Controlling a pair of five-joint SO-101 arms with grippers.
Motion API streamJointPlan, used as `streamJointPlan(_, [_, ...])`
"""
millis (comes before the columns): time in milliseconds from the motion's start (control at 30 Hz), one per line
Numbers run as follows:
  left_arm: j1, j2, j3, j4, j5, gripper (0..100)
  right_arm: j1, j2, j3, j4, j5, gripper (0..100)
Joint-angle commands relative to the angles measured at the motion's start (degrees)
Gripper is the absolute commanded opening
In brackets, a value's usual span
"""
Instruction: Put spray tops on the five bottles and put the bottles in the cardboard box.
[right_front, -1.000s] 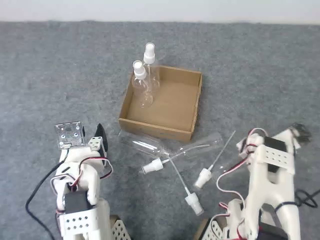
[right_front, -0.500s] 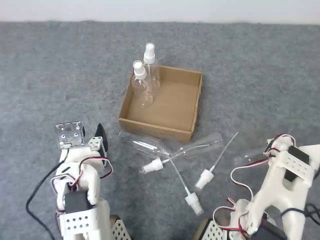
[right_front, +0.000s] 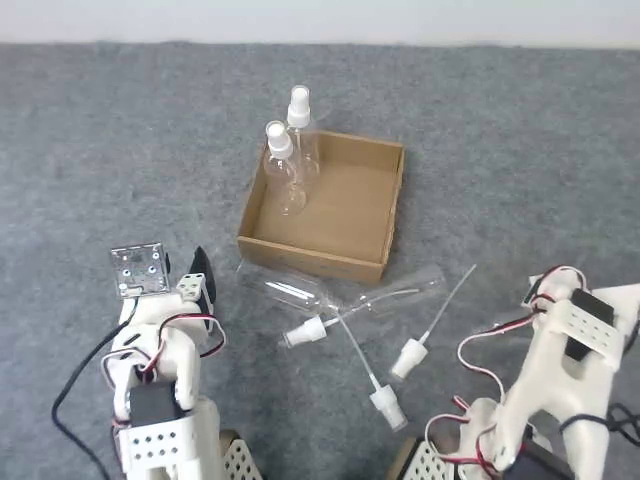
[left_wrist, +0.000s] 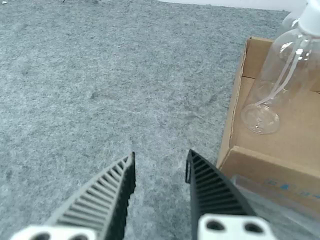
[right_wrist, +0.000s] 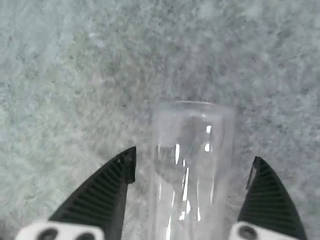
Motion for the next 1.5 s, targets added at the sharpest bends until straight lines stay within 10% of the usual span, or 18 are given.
streamJointPlan(0, [-0.09,-0.97,-0.57,-0.44,0.44,16,-1.27,-7.25,-3.34,2.68,-0.18,28.4])
streamJointPlan(533, [-0.09,-0.97,-0.57,-0.44,0.44,16,-12.35,-34.07,-5.10,18.15,12.57,28.4])
streamJointPlan(1467, [-0.09,-0.97,-0.57,-0.44,0.35,16,-23.25,-34.33,-21.45,52.26,54.68,28.6])
